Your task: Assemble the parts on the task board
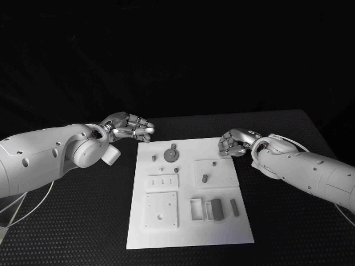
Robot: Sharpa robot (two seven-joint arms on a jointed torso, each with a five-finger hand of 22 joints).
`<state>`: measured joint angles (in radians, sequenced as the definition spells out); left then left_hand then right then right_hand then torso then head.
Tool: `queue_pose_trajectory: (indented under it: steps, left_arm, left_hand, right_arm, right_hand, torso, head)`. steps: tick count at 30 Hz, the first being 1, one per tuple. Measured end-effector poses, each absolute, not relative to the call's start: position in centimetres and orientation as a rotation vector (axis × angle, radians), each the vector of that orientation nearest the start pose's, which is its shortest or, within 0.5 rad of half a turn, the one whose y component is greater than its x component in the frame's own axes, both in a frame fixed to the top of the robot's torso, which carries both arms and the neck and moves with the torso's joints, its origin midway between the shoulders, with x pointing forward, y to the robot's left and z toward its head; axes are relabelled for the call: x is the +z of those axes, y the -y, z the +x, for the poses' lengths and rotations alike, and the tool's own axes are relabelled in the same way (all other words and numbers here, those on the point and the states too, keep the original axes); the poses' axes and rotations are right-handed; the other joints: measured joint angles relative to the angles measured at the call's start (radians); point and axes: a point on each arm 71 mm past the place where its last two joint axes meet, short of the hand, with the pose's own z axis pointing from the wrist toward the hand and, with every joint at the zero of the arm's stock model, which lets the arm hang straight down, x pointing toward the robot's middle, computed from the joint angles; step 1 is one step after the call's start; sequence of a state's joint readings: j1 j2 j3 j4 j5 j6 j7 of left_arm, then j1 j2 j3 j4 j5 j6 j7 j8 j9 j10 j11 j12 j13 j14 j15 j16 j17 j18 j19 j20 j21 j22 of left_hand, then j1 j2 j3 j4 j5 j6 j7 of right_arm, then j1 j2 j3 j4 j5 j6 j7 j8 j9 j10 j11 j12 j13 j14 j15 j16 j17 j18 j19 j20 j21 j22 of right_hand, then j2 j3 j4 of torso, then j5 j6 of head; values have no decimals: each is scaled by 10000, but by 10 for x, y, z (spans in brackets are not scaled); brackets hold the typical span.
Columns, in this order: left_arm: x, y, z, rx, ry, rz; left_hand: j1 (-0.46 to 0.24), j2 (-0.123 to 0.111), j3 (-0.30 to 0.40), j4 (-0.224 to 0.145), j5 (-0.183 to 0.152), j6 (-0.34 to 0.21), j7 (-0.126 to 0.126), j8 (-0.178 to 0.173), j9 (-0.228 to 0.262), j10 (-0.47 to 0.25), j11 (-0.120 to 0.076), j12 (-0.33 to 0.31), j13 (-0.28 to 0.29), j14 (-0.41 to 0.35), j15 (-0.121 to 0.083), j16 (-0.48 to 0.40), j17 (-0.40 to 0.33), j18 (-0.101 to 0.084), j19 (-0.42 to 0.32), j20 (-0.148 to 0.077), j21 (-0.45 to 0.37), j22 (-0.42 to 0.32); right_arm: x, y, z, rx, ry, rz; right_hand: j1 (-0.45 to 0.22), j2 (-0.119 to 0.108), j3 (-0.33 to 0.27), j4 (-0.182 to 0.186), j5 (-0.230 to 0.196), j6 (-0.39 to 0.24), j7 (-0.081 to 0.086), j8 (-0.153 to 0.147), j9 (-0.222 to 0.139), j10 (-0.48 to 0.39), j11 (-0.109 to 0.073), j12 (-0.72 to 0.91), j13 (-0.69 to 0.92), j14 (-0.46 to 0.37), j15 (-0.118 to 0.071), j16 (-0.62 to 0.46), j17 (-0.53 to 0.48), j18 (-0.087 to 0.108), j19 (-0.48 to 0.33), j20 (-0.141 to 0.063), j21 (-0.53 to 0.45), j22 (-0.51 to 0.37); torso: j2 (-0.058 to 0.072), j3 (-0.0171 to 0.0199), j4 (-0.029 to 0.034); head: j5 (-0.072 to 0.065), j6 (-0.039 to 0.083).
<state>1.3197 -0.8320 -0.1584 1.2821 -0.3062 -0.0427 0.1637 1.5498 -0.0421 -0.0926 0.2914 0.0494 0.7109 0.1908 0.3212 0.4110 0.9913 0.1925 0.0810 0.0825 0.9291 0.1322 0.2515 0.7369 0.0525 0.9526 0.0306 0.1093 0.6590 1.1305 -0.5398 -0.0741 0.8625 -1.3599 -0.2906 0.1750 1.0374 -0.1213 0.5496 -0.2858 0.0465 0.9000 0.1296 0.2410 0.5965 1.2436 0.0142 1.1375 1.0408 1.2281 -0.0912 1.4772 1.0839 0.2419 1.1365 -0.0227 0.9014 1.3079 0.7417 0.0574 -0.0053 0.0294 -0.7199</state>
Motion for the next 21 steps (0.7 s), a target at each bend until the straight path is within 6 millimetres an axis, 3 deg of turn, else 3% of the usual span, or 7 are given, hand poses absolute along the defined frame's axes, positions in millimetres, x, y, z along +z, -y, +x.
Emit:
queue_pose_trajectory:
  steps: [21]
  left_arm:
    - [-186,-265,528,-12542,-18002,-8208]
  left_hand:
    - [0,0,0,0,0,0,0,1,1,0,-1,0,1,0,0,0,9,6,0,1,0,7]
  right_arm:
    - [-264,235,561,5588,-17433,-1154]
  right_hand:
    - [397,133,-19,-36,0,-13,-8,-31,57,1,-1,0,-1,40,40,0,119,11,-3,3,0,-2]
  torso:
    - [6,1,1]
  head:
    - [22,-31]
